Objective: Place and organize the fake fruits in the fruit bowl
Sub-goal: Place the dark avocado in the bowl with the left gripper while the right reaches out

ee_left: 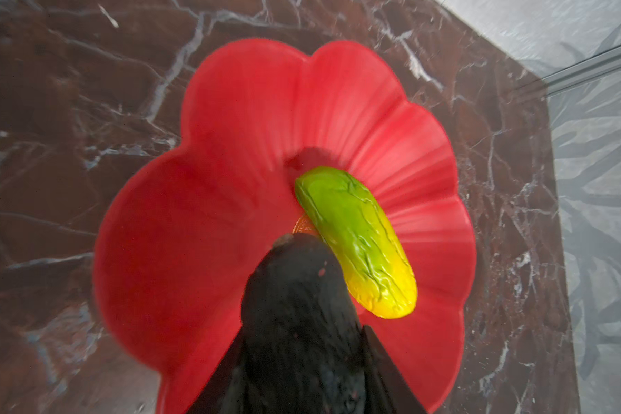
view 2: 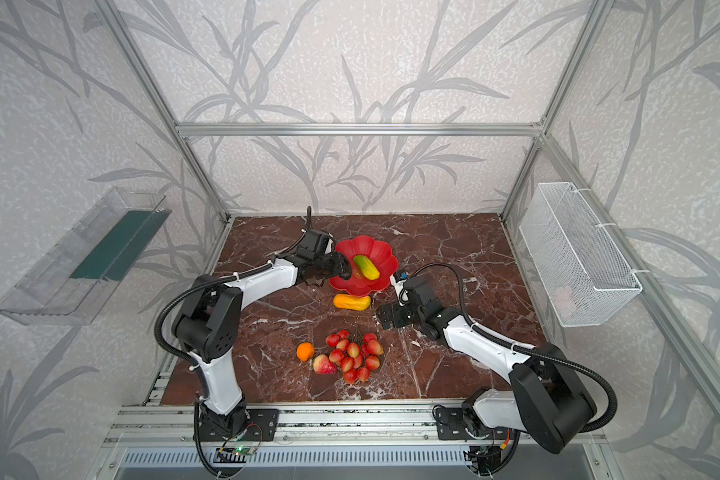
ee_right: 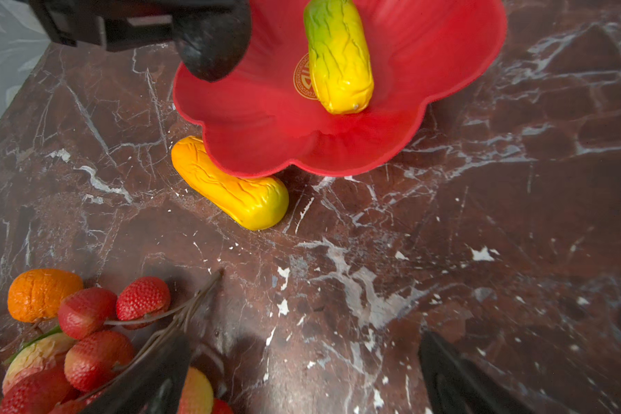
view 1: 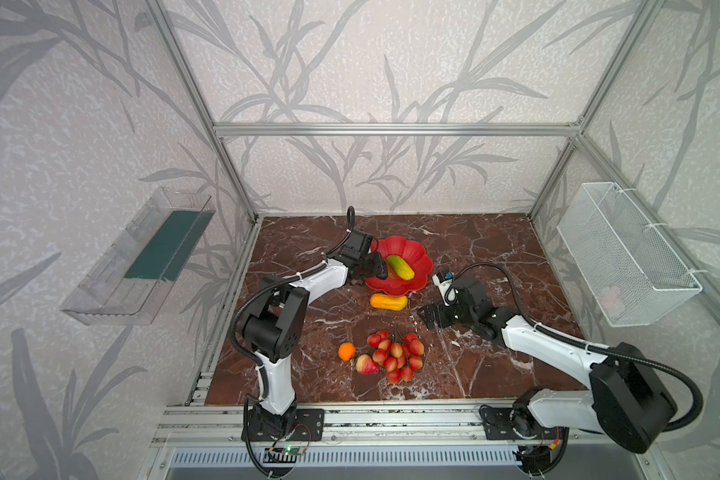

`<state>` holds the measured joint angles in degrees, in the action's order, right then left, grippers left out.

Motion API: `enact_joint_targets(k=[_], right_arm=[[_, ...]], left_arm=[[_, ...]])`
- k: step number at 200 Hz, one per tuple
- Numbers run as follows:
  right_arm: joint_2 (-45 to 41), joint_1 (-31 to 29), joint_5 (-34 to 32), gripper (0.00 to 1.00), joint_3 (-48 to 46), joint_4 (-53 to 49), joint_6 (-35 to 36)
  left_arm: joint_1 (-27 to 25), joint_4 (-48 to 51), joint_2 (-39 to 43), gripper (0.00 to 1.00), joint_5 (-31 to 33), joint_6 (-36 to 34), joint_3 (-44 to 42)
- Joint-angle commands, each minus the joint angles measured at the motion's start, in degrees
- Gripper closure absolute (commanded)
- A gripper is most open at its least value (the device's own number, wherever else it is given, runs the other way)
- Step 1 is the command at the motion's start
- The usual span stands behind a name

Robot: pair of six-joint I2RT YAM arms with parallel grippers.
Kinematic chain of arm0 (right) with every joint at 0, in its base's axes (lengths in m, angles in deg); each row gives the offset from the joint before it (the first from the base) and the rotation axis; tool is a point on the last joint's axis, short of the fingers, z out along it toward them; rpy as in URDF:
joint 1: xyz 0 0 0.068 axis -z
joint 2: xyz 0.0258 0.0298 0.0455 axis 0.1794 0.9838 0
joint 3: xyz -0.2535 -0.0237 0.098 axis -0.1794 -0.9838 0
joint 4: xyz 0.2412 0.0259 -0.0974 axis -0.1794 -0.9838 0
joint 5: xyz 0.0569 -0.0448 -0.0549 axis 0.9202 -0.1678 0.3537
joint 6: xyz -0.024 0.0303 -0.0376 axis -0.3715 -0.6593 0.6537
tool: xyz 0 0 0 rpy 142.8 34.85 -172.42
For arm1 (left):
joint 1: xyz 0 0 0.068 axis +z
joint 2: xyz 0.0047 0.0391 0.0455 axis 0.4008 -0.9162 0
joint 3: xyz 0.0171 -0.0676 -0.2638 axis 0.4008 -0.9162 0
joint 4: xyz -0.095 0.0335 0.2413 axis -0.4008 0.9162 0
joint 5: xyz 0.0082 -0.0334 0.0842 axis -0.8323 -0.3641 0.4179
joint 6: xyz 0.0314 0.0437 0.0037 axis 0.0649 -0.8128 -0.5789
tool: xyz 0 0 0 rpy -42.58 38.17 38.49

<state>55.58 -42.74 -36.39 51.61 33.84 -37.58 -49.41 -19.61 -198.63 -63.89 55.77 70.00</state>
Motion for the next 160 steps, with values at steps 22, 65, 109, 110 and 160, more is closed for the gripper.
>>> enact_joint_targets(k=[22, 65, 109, 110, 160], right_arm=[[8.24, -0.07, 5.22, 0.01, 2.04, 10.52, 1.41], [16.41, -0.11, 7.60, 0.01, 4.34, 18.78, 2.70], [24.89, -0.26, 10.56, 0.03, 8.63, 23.20, 1.59], [24.96, -0.23, 10.66, 0.03, 8.71, 23.30, 1.57], [26.92, -5.38, 12.25, 0.05, 8.81, 26.17, 1.98]], left_arm=[[-0.23, 2.57, -1.34, 0.36, -2.00, 0.03, 5.57], [0.14, 6.66, 9.28, 0.25, 3.13, -2.68, 5.67], [1.27, 6.32, 27.03, 0.17, 13.02, -4.02, -5.53], [1.27, 6.26, 27.45, 0.17, 13.25, -3.97, -6.06], [2.81, 8.39, 54.38, 0.08, 23.02, -1.10, -27.21]])
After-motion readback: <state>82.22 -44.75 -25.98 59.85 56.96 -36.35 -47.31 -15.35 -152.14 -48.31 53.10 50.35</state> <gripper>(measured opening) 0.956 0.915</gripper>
